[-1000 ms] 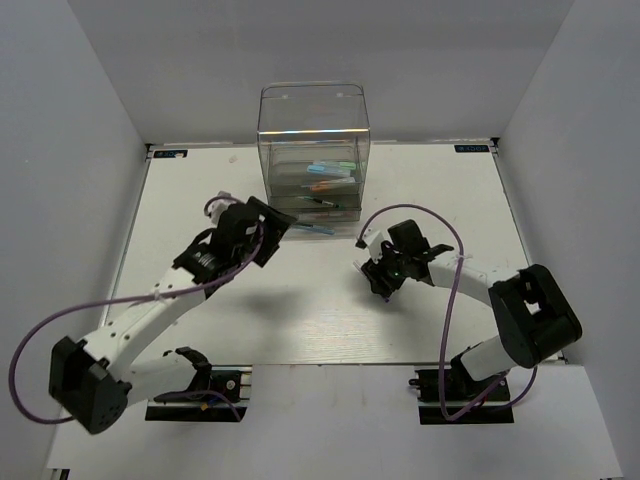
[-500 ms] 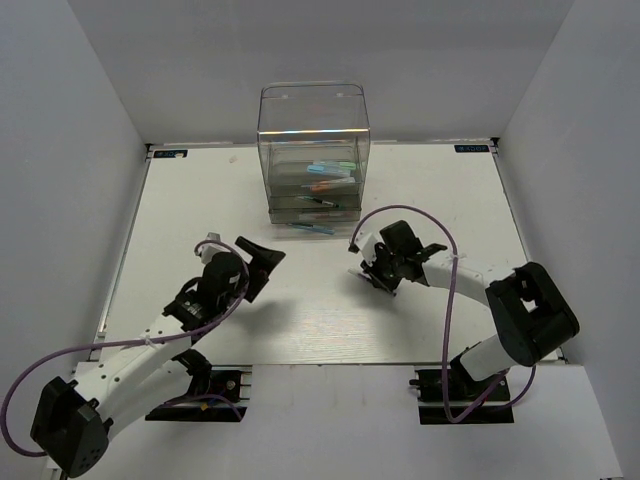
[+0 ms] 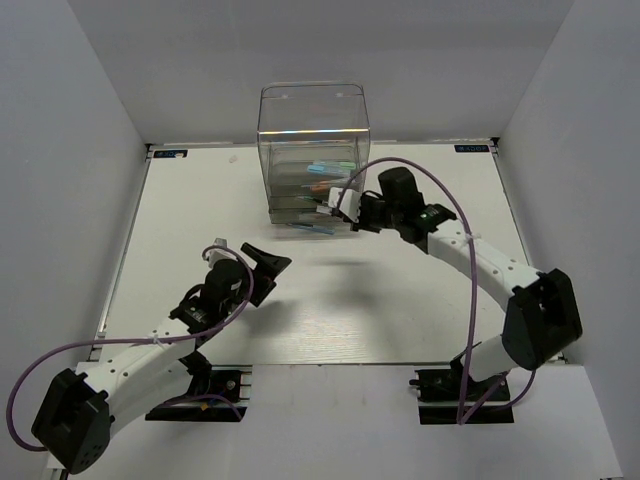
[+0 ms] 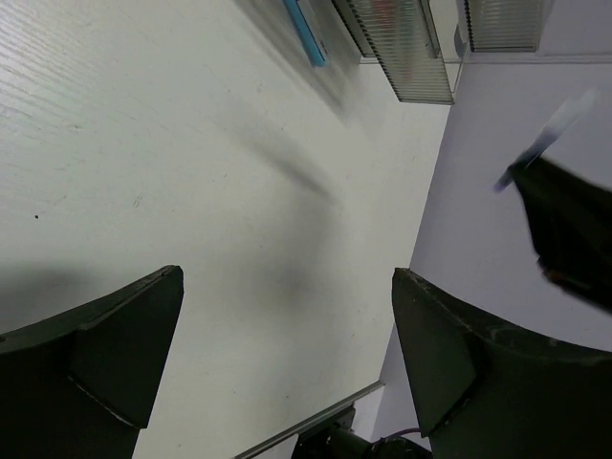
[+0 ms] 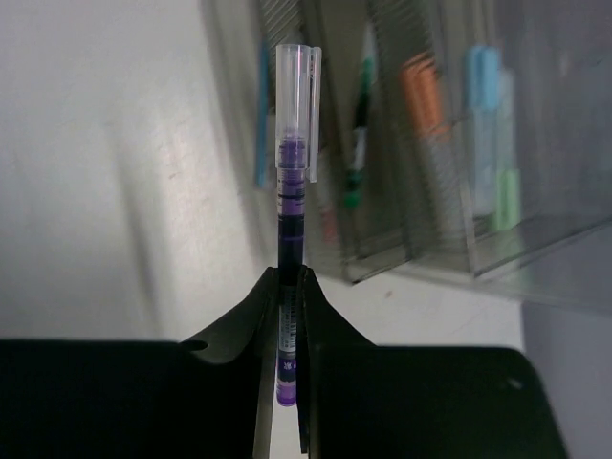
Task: Sort the stationery into containers
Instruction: Pick up the pen from the center of the board, then place the pen in the drawer.
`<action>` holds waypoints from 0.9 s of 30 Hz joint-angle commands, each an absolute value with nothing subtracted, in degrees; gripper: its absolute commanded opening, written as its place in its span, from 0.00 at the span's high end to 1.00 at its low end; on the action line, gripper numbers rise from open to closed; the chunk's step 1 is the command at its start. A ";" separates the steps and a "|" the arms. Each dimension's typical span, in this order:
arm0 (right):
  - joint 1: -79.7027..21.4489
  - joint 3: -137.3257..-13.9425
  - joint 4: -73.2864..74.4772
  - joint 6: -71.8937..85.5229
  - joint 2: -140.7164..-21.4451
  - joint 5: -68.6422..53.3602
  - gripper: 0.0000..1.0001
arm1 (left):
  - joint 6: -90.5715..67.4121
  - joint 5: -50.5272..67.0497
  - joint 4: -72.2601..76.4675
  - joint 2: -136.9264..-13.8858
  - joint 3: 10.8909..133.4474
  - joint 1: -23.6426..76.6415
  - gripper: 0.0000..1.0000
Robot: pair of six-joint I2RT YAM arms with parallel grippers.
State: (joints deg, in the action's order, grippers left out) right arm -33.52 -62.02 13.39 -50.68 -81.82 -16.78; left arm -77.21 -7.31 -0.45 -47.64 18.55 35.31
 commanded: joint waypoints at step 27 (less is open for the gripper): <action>-35.60 -88.51 17.14 -64.52 -106.53 -14.50 0.67 | -66.88 -5.80 -6.68 -52.29 26.28 35.07 0.00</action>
State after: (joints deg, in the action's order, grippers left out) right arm -35.53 -85.84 16.62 -65.43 -107.31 -13.52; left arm -67.81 -5.65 -6.39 -51.83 23.92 35.31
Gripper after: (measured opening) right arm 0.340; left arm 0.994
